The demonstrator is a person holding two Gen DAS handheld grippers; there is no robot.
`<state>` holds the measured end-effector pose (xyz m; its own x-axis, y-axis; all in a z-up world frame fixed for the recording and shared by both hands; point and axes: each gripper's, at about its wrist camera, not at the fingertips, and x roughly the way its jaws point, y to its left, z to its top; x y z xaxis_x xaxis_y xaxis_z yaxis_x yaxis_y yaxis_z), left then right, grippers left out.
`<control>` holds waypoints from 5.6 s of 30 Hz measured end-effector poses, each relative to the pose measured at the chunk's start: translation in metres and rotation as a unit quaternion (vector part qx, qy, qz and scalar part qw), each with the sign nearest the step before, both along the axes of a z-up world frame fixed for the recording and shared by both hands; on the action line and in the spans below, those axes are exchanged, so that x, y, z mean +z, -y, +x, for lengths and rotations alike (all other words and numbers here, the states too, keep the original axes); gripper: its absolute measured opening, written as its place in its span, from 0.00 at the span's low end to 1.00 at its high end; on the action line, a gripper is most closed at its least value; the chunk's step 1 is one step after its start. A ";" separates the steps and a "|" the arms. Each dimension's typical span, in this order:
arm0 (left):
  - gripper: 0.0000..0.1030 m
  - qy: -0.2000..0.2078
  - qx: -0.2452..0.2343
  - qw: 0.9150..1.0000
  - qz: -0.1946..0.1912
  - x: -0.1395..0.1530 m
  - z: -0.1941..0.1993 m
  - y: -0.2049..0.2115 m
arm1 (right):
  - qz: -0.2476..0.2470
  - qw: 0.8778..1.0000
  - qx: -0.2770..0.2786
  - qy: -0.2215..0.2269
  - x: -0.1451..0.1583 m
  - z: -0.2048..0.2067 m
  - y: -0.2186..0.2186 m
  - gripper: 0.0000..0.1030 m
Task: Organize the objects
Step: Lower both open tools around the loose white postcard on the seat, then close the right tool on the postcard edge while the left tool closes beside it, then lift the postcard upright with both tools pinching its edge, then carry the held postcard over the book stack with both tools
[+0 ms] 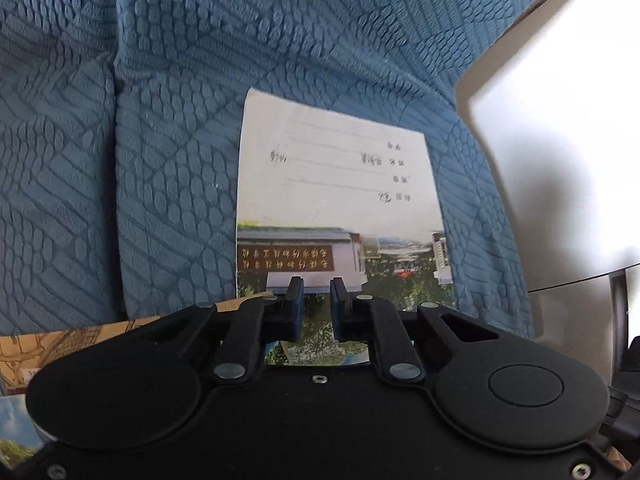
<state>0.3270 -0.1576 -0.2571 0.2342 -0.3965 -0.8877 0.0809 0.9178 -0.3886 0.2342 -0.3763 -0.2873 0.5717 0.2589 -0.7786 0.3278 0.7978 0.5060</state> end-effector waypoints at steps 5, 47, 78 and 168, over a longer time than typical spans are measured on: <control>0.09 -0.004 0.007 1.000 -0.012 -0.005 -0.002 -0.004 | 0.054 0.998 -0.016 0.002 -0.005 -0.002 0.013 0.30; 0.54 -0.045 0.077 0.957 -0.275 0.045 -0.012 -0.042 | 0.209 0.972 -0.042 0.097 0.030 0.038 -0.005 0.05; 0.45 -0.128 0.243 0.878 -0.392 -0.037 -0.020 -0.061 | 0.263 0.955 -0.085 0.109 0.066 0.008 0.016 0.05; 0.33 -0.035 0.203 0.964 -0.166 0.027 -0.227 -0.215 | 0.181 0.979 0.085 -0.029 0.054 -0.112 -0.108 0.63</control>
